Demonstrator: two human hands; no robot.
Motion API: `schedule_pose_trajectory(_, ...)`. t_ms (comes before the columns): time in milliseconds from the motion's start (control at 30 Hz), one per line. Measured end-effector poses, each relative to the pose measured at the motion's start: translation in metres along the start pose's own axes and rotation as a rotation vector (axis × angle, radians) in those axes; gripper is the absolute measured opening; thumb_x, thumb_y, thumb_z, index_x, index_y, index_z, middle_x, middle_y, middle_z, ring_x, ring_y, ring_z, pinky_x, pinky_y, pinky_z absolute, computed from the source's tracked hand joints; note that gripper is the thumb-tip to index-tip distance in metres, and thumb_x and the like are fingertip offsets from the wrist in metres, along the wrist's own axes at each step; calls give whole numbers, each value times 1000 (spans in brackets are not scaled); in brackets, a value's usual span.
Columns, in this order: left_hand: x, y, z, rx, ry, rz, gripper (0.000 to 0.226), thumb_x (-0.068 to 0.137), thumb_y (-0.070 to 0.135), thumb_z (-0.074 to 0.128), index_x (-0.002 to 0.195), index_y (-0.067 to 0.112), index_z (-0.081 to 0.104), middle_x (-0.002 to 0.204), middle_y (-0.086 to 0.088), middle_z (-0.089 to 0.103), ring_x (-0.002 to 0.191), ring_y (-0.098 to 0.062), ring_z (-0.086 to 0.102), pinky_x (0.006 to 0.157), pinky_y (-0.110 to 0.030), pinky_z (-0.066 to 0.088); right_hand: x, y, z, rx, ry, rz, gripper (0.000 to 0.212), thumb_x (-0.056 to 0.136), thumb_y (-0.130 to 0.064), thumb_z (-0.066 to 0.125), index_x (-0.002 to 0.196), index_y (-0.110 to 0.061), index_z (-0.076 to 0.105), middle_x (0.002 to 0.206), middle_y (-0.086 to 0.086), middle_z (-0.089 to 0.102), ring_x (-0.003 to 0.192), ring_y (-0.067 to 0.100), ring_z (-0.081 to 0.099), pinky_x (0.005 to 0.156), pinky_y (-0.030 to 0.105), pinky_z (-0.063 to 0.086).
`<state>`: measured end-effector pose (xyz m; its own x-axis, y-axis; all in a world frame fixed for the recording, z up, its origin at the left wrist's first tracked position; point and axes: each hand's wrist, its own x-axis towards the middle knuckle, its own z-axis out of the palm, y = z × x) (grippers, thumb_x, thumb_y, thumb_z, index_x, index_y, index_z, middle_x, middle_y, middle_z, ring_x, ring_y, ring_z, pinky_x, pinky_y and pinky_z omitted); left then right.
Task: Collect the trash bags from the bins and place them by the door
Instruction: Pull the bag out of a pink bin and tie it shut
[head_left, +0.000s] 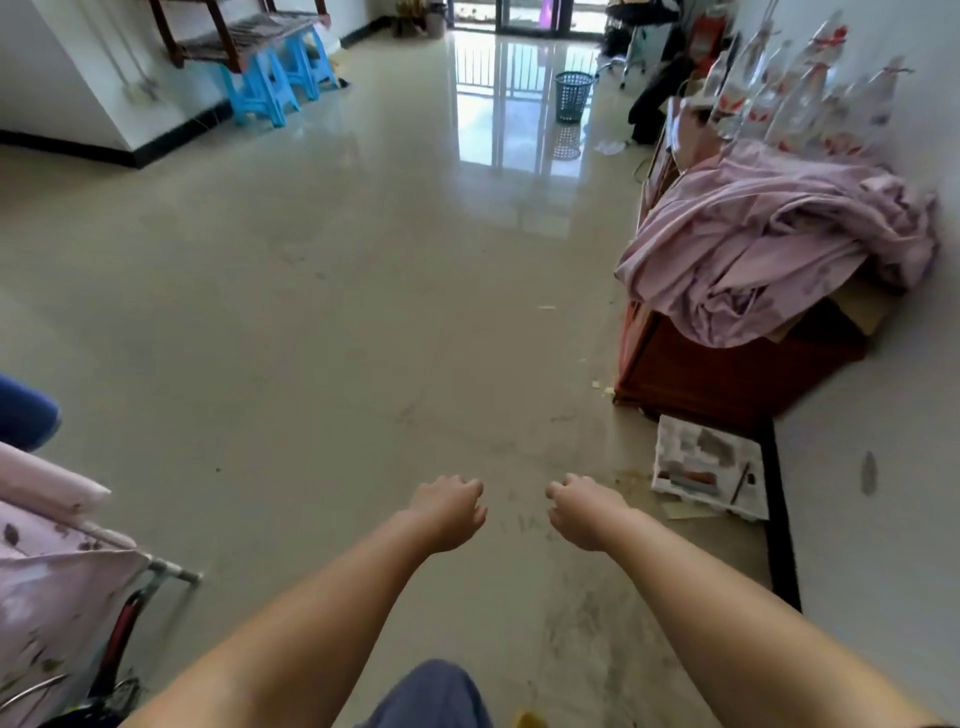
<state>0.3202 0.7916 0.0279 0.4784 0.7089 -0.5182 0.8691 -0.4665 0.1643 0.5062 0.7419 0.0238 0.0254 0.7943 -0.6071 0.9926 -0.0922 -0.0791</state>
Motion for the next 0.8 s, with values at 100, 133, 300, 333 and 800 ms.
schedule_pose_trajectory(100, 51, -21, -30, -1, 14, -31, 38, 97, 31, 34, 128, 12, 46, 131, -13, 50, 120, -31, 48, 97, -39, 40, 56, 2, -39, -20, 7, -42, 38, 100, -24, 31, 134, -13, 42, 131, 12, 45, 122, 30, 45, 95, 42, 42)
schedule_pose_trajectory(133, 70, -29, -41, -2, 22, -35, 38, 97, 31, 34, 128, 12, 46, 131, -14, 50, 120, -31, 48, 97, -39, 40, 76, 3, -53, -28, 11, -48, 38, 99, -22, 31, 135, -14, 41, 131, 11, 45, 122, 30, 45, 95, 42, 42)
schedule_pose_trajectory(300, 170, -79, -105, -14, 56, -40, 38, 97, 31, 36, 128, 12, 47, 131, -14, 50, 122, -32, 47, 98, -40, 40, 188, -1, -132, -31, 54, -59, 40, 99, -22, 31, 137, -15, 41, 134, 11, 44, 125, 30, 44, 98, 42, 42)
schedule_pose_trajectory(333, 189, -91, -120, -22, 52, -40, 38, 97, 31, 36, 128, 11, 47, 131, -14, 50, 122, -32, 48, 98, -40, 40, 207, -3, -150, -20, 55, -54, 40, 99, -24, 31, 137, -15, 41, 134, 11, 44, 124, 30, 45, 98, 42, 42)
schedule_pose_trajectory(800, 437, -196, -293, -14, -61, -41, 39, 97, 31, 34, 126, 11, 48, 130, -14, 52, 120, -31, 49, 97, -38, 43, 441, 24, -332, 61, 5, 3, 40, 99, -30, 31, 134, -15, 45, 133, 10, 46, 119, 29, 50, 94, 41, 46)
